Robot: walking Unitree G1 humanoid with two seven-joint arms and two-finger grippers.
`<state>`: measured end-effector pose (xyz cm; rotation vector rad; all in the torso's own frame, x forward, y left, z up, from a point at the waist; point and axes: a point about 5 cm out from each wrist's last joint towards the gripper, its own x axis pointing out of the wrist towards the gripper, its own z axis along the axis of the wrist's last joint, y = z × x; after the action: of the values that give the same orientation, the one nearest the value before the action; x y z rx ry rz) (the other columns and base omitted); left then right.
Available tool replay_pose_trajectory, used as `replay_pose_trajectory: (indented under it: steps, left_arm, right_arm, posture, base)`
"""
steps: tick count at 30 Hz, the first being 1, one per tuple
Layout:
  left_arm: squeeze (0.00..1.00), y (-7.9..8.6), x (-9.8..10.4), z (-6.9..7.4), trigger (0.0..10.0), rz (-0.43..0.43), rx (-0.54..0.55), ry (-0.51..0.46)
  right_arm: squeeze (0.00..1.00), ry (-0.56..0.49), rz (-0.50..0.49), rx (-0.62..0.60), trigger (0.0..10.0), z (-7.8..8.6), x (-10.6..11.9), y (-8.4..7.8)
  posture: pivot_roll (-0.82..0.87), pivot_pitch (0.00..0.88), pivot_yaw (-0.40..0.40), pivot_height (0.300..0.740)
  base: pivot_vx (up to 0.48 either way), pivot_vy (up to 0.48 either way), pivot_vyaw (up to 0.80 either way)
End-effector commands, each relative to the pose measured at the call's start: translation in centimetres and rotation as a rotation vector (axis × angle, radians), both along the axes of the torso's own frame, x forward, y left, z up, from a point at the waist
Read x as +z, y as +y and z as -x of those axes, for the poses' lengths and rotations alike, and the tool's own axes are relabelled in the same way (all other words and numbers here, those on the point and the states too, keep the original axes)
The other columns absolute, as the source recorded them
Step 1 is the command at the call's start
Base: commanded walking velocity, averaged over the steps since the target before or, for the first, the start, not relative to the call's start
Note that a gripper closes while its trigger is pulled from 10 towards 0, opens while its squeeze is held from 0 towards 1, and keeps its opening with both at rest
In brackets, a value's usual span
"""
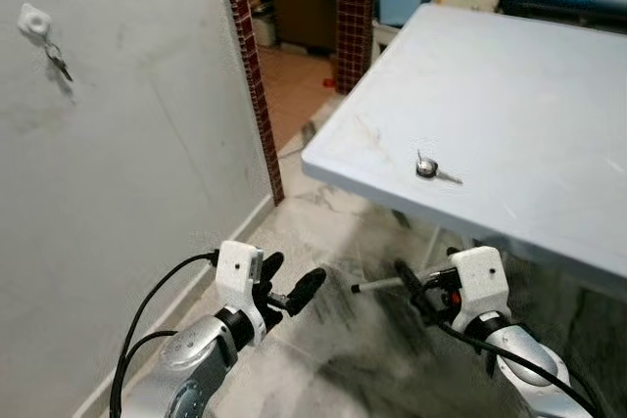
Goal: Hang keys on a hook
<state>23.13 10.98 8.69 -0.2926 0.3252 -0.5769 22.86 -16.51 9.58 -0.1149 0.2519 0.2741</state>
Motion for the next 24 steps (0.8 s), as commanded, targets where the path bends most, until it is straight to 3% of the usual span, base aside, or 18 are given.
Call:
replay_pose_trajectory:
  steps: [1, 6, 16, 24]
  left_arm:
    - [0.00, 0.78, 0.10, -0.14, 10.0, -0.023, 0.017, -0.005]
    - [0.00, 0.75, 0.09, -0.19, 10.0, -0.026, 0.015, -0.004]
    - [0.00, 0.67, 0.12, -0.21, 10.0, -0.032, -0.002, -0.010]
    - [0.00, 0.54, -0.02, -0.16, 10.0, -0.031, -0.030, 0.002]
  right_arm:
    - [0.00, 0.001, -0.013, 0.019, 10.0, 0.02, 0.03, 0.73]
    - [0.00, 0.002, -0.017, 0.017, 10.0, -0.01, 0.04, 0.72]
    - [0.00, -0.010, -0.014, 0.013, 10.0, -0.03, 0.18, 0.73]
    - [0.00, -0.053, 0.041, 0.027, 10.0, -0.06, 0.93, 0.80]
  posture:
    - [-0.11, 0.110, 0.049, 0.740]
    - [-0.11, 0.112, 0.049, 0.740]
    - [-0.12, 0.111, 0.050, 0.740]
    - [-0.11, 0.105, 0.052, 0.740]
  base:
    - [0.334, 0.000, 0.00]
    - [0.331, 0.000, 0.00]
    - [0.326, 0.000, -0.60]
    - [0.000, 0.000, 0.00]
